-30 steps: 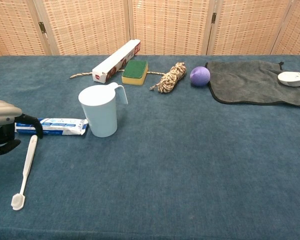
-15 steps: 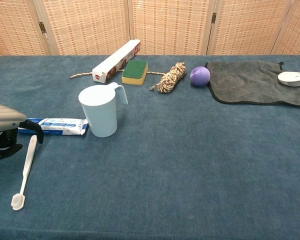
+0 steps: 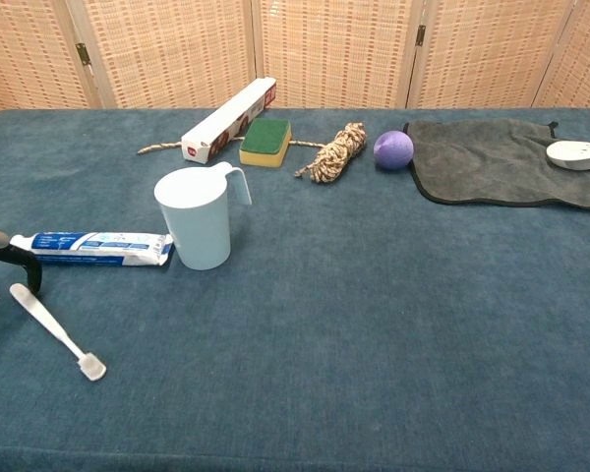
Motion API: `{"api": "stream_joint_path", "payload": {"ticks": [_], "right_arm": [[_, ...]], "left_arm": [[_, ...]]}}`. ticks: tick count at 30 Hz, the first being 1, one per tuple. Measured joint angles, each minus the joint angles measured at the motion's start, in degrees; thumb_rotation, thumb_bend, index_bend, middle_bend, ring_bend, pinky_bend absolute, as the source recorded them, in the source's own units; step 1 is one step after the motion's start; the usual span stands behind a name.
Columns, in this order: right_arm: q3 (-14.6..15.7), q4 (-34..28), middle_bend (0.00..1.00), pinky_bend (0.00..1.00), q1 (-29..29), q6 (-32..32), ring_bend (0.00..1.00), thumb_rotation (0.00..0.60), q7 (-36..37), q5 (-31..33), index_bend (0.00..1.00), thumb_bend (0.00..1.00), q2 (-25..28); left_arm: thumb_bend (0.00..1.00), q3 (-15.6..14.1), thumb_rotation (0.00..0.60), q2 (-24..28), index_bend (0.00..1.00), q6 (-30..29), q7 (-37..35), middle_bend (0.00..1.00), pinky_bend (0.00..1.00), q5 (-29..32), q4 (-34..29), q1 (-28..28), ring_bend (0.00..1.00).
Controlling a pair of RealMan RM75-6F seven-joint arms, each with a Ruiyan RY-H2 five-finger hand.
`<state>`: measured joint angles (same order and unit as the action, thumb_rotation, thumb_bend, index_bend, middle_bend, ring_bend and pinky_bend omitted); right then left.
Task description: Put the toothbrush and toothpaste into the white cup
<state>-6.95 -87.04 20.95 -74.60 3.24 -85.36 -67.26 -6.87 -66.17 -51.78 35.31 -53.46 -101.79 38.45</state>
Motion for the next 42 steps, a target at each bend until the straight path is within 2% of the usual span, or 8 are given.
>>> {"api": "stream_joint_path", "payload": {"ticks": [8,12,18,21,24,29,42], "right_arm": [[0.0,-0.1,0.18,0.20,0.1,0.1,0.29,0.600,-0.1,-0.2,0.00,0.16,0.0],[-0.1,-0.1,0.18,0.20,0.2,0.2,0.29,0.600,0.0,-0.3,0.00,0.16,-0.1],[-0.1,0.2,0.18,0.20,0.2,0.1,0.29,0.600,0.3,-0.3,0.00,0.17,-0.1],[-0.1,0.3,0.18,0.20,0.0,-0.1,0.29,0.600,0.5,-0.3,0.00,0.16,0.0],[0.0,0.4,0.18,0.20,-0.2,-0.2,0.29,0.600,0.7,-0.2,0.00,0.16,0.1],[0.0,0.6,0.18,0.20,-0.2,-0.1,0.29,0.600,0.9,-0.1,0.00,0.16,0.0],[0.0,0.7,0.18,0.20,-0.1,0.1,0.29,0.600,0.9,-0.2,0.00,0.16,-0.2]], "left_arm": [[0.66,-1.9,0.600,3.6,0.36,-0.6,0.3,0.96,0.91,0.3,-4.5,-0.9,0.78],[0.63,-1.8,0.600,3.9,0.36,-2.0,-0.6,0.96,0.91,-2.6,-5.2,-1.6,0.77],[0.38,-0.8,0.600,1.4,0.37,-6.1,-5.5,0.95,0.91,-12.9,-3.0,-3.9,0.76],[0.32,-0.3,0.600,-0.8,0.39,-7.5,-8.2,0.95,0.91,-17.9,-0.3,-4.8,0.76],[0.32,0.1,0.600,-2.7,0.41,-7.4,-9.1,0.95,0.91,-19.8,2.3,-5.2,0.76],[0.32,0.5,0.600,-3.9,0.44,-6.5,-8.3,0.95,0.91,-18.9,3.9,-5.6,0.76],[0.32,2.4,0.600,-7.9,0.45,-4.7,-10.1,0.95,0.91,-18.7,7.4,-6.0,0.77]]}}
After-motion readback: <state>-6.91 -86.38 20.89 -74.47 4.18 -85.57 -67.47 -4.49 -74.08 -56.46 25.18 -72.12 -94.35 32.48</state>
